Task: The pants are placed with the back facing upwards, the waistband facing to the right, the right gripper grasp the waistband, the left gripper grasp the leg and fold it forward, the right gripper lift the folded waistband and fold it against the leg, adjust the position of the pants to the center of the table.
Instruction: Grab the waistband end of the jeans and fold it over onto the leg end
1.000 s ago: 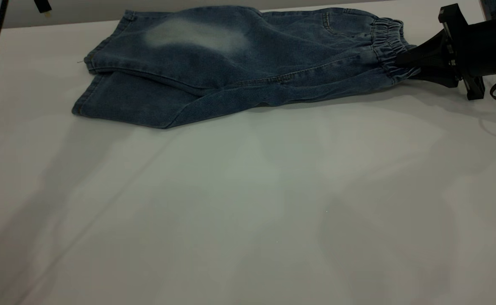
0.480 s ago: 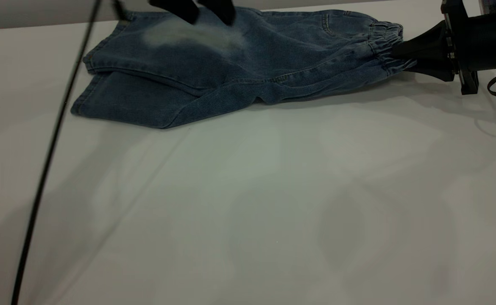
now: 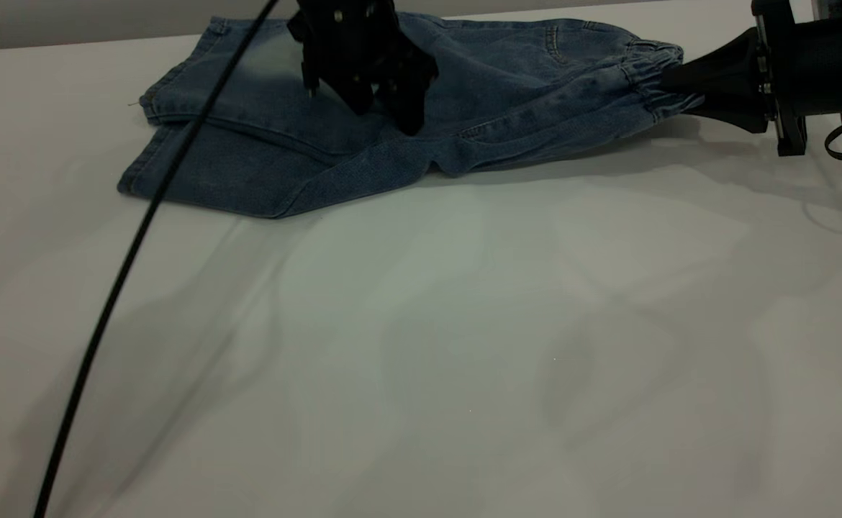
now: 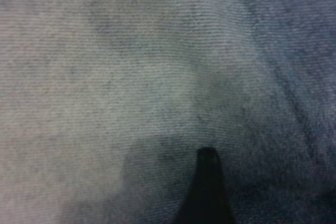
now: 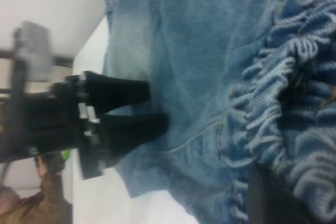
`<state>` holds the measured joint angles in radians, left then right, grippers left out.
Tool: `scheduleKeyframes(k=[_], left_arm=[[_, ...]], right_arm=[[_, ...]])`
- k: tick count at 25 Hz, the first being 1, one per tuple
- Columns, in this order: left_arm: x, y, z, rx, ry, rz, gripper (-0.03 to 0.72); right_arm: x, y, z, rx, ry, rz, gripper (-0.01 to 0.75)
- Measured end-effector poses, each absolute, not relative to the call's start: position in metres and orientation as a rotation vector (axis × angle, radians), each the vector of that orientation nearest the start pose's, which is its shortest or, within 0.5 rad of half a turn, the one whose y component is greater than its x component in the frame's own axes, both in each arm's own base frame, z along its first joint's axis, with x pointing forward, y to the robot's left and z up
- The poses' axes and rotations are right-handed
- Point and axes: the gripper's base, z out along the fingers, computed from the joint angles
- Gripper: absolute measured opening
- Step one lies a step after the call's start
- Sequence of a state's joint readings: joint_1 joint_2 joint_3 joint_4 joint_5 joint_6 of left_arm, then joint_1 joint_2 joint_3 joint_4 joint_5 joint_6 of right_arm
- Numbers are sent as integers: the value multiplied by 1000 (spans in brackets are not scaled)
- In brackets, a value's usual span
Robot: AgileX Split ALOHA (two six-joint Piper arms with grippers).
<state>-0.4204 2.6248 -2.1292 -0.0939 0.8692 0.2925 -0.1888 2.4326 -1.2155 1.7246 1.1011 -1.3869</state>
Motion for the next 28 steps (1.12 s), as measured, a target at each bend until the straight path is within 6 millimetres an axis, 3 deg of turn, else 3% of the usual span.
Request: scheduleKeyframes(k=[4, 12, 17, 23, 25, 28], left_arm=[[480, -223, 57, 924, 2707, -148, 548], [480, -223, 56, 906, 2719, -157, 548], [479, -223, 55, 906, 2722, -157, 548], [479, -223, 54, 911, 2727, -157, 548], [478, -222, 56, 914, 2734, -157, 548], [475, -221, 63, 933, 2771, -152, 548]], right_arm=[[404, 7, 39, 252, 2199, 1496, 88], [409, 17, 96, 119, 2089, 1544, 88], [408, 50, 123, 19, 2067, 1582, 88], [397, 107, 124, -124, 2107, 1671, 88], [394, 118, 124, -159, 2117, 1684, 88], [397, 120, 128, -159, 2110, 1694, 88]])
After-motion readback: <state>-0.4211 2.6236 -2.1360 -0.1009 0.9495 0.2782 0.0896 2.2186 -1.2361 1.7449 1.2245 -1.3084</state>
